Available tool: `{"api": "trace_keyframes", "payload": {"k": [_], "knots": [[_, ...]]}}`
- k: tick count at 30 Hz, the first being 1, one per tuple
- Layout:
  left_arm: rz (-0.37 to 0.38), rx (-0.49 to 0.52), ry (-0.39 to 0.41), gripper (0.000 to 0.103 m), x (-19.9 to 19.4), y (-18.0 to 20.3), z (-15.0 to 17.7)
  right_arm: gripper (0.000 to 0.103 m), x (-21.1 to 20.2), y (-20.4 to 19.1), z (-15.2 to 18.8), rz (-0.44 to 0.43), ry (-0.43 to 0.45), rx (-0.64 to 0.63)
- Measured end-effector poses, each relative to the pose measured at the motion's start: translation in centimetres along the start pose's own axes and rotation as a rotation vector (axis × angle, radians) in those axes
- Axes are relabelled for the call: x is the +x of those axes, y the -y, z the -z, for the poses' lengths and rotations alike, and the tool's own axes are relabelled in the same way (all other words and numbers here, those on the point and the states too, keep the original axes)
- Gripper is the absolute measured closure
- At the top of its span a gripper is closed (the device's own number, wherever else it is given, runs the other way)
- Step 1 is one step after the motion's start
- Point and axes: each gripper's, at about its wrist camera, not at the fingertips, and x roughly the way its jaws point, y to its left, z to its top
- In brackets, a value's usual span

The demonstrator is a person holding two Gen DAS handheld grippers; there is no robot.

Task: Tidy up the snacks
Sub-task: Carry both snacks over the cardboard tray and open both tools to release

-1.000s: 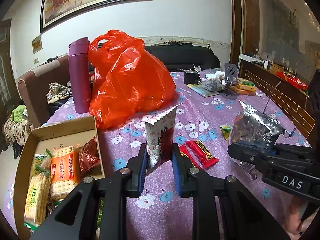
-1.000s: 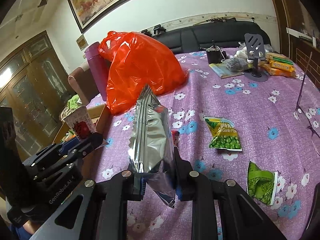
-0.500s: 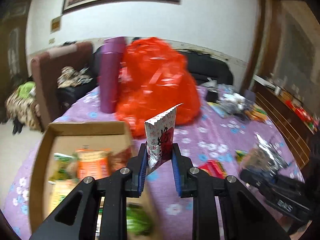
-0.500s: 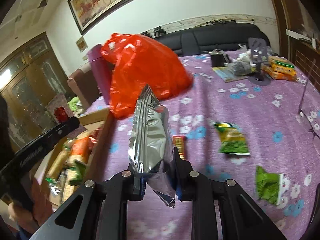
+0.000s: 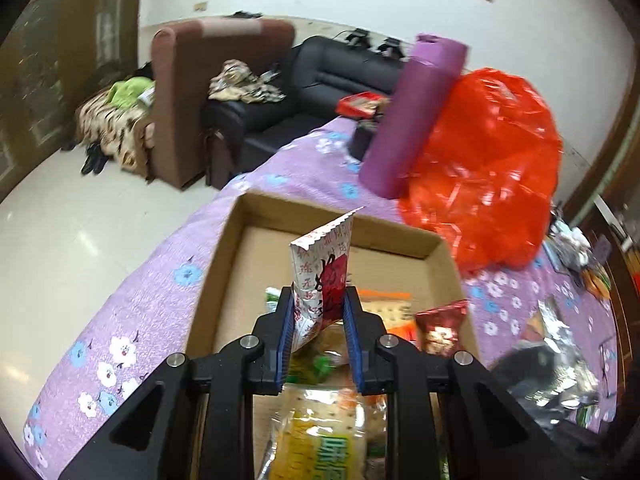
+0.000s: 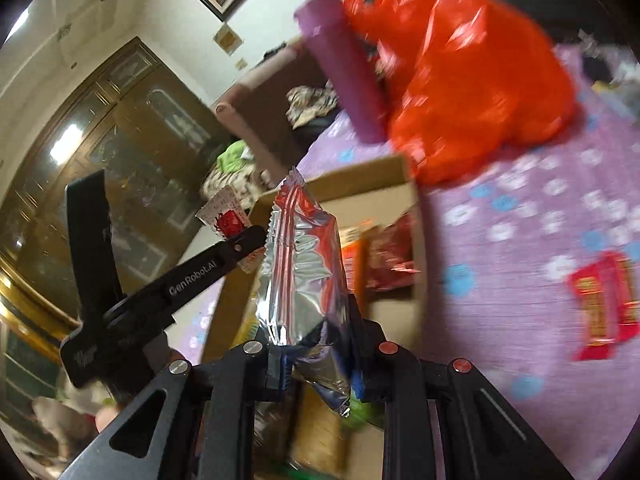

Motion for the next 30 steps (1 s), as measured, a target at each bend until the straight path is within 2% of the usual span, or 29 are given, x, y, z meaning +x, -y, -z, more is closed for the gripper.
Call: {"api": "trace_keyframes", "payload": {"k": [2, 4, 7, 13, 15, 17, 18, 19, 21, 24, 30], "knots": [[-0.009, -0.006, -0.011, 0.08, 0.3, -0.3, 0.1, 0.078, 2.0, 0.3, -0.7, -0.07, -0.035, 0.058], [-0.024, -0.01, -0.024, 0.08, 0.5, -0.5, 0.3, 0.078, 3.4, 0.7, -1.0, -0.103, -0.066, 0.092], [-0.027, -0.014, -0.028, 0.08, 0.7, -0.5, 0.3, 0.077, 5.3, 1.2, -1.6, -0.092, -0.083, 0.12], [-0.023, -0.004, -0.008, 0.08, 0.5, 0.0, 0.4, 0.064, 5.9, 2.0, -2.9, -0.013, -0.074, 0.124], [-0.005, -0.002, 0.007, 0.08, 0.1, 0.2, 0.4, 0.064, 5.6, 2.2, -3.4, -0.011, -0.06, 0.119], [-0.001, -0.001, 0.021, 0.072, -0.2, 0.3, 0.5, 0.06, 5.0, 1.8, -3.5, 0.03, -0.034, 0.094], [0.007, -0.004, 0.027, 0.071, -0.4, 0.3, 0.5, 0.054, 4.7, 1.6, -3.6, 0.041, -0.023, 0.081], [0.012, -0.009, 0.033, 0.071, -0.6, 0.3, 0.5, 0.053, 4.4, 1.3, -3.7, 0.057, -0.011, 0.067], [0.007, -0.012, 0.042, 0.071, -0.8, 0.1, 0.3, 0.053, 3.5, 0.9, -3.9, 0.096, 0.029, 0.038], [0.016, -0.021, 0.04, 0.071, -0.7, 0.1, 0.3, 0.053, 2.5, 0.8, -3.9, 0.128, 0.042, 0.012], [0.015, -0.036, 0.055, 0.071, -1.1, -0.2, 0.4, 0.053, 0.4, 1.1, -3.6, 0.158, 0.087, 0.012]]}}
